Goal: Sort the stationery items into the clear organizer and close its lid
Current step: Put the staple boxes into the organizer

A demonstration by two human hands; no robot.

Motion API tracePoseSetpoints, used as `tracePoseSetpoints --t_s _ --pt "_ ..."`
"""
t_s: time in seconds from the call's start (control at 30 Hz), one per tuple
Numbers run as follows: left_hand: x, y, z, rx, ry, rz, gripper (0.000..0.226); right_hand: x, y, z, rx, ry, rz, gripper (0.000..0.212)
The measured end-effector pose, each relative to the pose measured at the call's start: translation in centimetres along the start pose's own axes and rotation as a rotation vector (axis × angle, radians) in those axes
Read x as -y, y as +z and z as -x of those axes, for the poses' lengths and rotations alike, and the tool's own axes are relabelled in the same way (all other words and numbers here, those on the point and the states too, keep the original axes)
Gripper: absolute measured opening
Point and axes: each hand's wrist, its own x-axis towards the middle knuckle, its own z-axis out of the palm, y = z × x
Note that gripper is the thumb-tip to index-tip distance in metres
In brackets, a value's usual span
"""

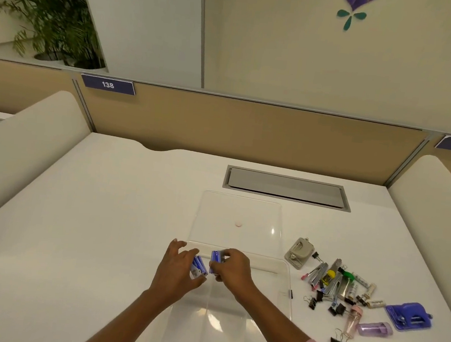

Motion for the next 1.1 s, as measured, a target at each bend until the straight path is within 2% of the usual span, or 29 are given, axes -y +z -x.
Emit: tracePoseSetpoints --t_s 0.1,0.2,0.37,0.73,0.9,1.1 --pt "1.1 -0.1 -0.2 0.047 -0.016 0.008 0.063 0.5 1.2 -0.3 0.051 0.071 -0.056 0.040" --pt "2.0 -0.1 -0.2 0.053 0.007 0.054 0.053 0.9 1.7 -0.6 0.108 0.175 -0.216 0.040" --pt "2.9 0.2 -0.3 0.063 0.126 0.035 0.045 1.4 2.3 -1.1 0.128 0.221 -0.267 0.030" --pt "3.9 -1.2 -1.6 0.230 0.303 -0.067 0.046 2.8 3.6 -1.0 0.193 0.236 -0.016 0.037" --pt "3.6 -1.6 -1.7 0.251 0.310 -0.077 0.048 3.4 4.6 -1.0 0.199 0.223 0.159 0.027" --pt "3.7 -1.5 -2.3 0.225 0.374 -0.135 0.060 3.9 4.2 -0.7 0.156 0.223 0.110 0.031"
